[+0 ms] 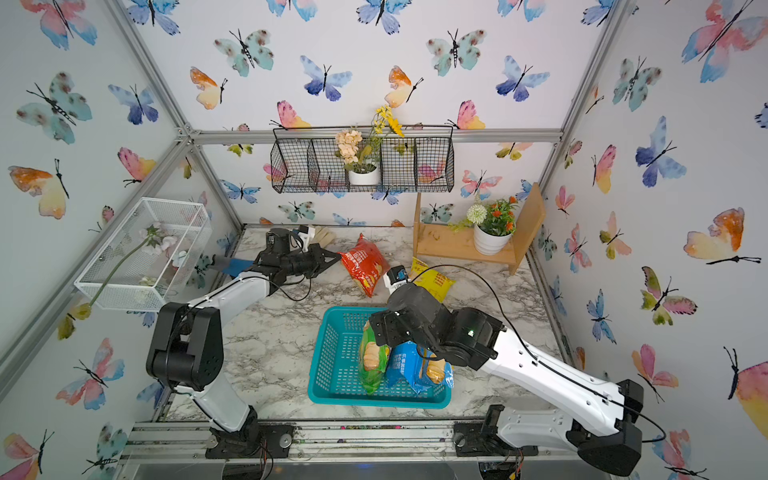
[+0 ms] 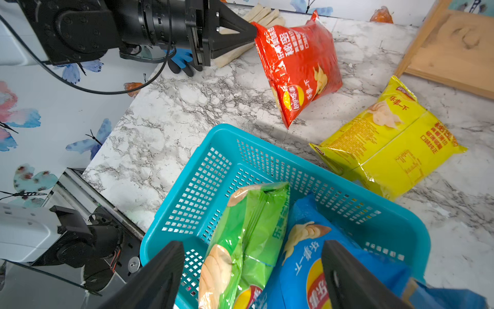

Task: Put the potato chips into the basket
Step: Pick up the potato chip from the center of the board.

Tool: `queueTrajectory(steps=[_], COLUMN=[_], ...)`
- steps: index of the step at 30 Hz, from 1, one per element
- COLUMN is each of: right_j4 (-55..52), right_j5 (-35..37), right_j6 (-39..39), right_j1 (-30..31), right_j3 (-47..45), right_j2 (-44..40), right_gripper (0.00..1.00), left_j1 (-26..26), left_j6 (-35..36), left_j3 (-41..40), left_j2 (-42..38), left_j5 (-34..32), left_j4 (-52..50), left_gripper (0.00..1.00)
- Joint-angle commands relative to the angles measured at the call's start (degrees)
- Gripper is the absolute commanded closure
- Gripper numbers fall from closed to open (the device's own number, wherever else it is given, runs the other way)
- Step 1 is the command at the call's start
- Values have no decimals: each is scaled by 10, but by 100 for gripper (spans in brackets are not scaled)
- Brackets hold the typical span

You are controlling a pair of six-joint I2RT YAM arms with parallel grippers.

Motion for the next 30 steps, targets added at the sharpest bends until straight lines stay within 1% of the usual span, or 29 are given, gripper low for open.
queueTrajectory(steps=[1,7,12,20,24,30], right_j4=[11,1,-19,-44,-50,-53], right_j5=[-9,-9,-12,-2,16,17], right_j6=[-25,-51,-81,-123,-138,-151], right_j1=[-3,-3,-3,-3,-3,-2], right_j3=[31,67,116,188,217,242], right_j2=[16,54,109,195,212,210], right_gripper=[14,15,20,23,23,23], left_j1=[-2,-2,-3,-2,-2,-4], left_j6=[45,49,43,42,32,14], left_j3=[31,49,47,43,48,65], left_j2=[-49,-98,-138,-195,-216,-237], left_j5=[-10,-16,-21,-27,-25,-17], left_j4=[-73,-116,-132,-156,-160,-169], left_gripper=[100,100,100,100,100,100])
